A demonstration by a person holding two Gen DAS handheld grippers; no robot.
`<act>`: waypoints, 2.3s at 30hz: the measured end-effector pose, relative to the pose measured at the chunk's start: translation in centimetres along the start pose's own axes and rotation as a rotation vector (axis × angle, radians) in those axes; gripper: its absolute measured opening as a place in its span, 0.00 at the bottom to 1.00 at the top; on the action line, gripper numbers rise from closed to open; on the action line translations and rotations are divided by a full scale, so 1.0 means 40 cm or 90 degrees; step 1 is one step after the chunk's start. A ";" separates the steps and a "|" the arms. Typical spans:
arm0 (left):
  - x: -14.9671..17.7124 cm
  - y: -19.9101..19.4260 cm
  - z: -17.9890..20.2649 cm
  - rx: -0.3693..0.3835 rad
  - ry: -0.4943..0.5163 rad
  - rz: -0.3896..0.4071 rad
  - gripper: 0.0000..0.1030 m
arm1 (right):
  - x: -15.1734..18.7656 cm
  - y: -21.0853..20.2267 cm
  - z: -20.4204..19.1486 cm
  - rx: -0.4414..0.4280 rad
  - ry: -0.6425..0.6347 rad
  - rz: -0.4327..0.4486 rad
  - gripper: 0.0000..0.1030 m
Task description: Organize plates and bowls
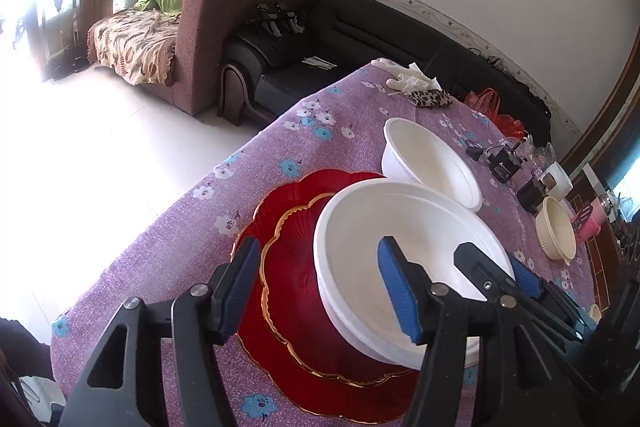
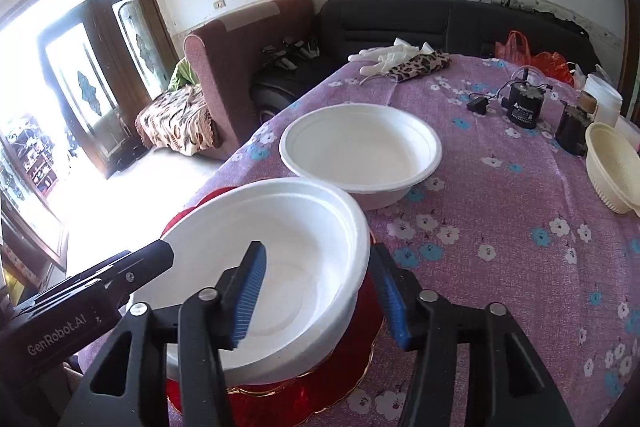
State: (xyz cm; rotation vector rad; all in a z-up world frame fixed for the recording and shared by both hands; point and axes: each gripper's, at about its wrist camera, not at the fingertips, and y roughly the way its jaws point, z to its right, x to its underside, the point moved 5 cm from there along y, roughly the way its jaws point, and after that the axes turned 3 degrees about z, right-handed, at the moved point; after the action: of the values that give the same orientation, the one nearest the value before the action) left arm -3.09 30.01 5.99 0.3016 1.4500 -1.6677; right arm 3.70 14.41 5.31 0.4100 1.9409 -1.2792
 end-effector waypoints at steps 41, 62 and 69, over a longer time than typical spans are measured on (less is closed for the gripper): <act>-0.204 -0.118 0.169 -0.122 0.216 0.120 0.80 | -0.119 -0.101 0.306 -0.018 0.178 -0.030 0.73; -0.342 0.354 0.229 -0.021 0.223 -0.126 0.80 | -0.166 0.138 0.327 0.009 0.190 -0.082 0.73; -0.302 0.492 0.233 -0.025 0.240 -0.218 0.80 | -0.143 0.221 0.313 -0.009 0.194 -0.123 0.73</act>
State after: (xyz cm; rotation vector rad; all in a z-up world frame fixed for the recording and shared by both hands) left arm 21.64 28.46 3.52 0.3765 1.8957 -1.9244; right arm 18.23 8.08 1.30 0.4383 2.2900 -1.3877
